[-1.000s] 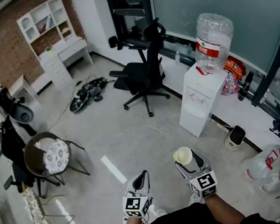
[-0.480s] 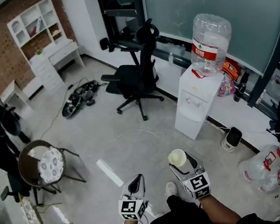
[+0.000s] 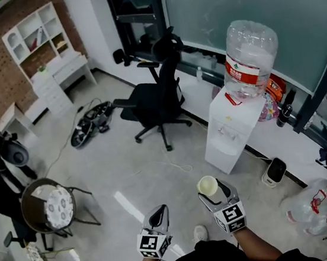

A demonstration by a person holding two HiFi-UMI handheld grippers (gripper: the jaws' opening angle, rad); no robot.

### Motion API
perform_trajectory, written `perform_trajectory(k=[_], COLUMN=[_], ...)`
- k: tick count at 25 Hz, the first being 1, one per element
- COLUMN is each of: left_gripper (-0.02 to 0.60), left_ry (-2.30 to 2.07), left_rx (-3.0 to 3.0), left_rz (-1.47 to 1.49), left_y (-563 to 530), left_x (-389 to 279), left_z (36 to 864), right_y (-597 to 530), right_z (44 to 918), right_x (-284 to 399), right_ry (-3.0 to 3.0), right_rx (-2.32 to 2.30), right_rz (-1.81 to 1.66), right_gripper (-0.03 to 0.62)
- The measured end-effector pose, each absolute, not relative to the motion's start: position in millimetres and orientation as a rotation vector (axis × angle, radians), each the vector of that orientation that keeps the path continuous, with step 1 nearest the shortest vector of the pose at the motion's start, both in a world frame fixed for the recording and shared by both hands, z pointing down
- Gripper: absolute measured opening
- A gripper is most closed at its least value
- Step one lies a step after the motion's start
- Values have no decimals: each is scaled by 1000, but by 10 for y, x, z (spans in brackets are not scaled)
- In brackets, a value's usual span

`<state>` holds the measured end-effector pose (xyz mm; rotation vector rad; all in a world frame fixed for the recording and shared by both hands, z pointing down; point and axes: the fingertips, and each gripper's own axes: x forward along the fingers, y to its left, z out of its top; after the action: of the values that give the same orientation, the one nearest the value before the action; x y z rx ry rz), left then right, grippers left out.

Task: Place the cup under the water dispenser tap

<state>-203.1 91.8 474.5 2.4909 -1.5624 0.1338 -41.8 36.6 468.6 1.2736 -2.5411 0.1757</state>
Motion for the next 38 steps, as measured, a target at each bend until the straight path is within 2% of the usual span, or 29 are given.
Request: perform_trajectory(k=[24,38], left_gripper=[14,14], left_ry=[-1281,-972], left_rx=[2580,2769], left_rz=[208,261], left_y=[-659,-1780], left_x=[-1038,-973], left_z=[4819,4871], right_y=[-786,-1421], right_z=[4784,5023], right_x=[508,592], right_ry=[-2402,-2171], right_rx=[1498,1766], right_rz=[199,305], right_gripper=[331,331])
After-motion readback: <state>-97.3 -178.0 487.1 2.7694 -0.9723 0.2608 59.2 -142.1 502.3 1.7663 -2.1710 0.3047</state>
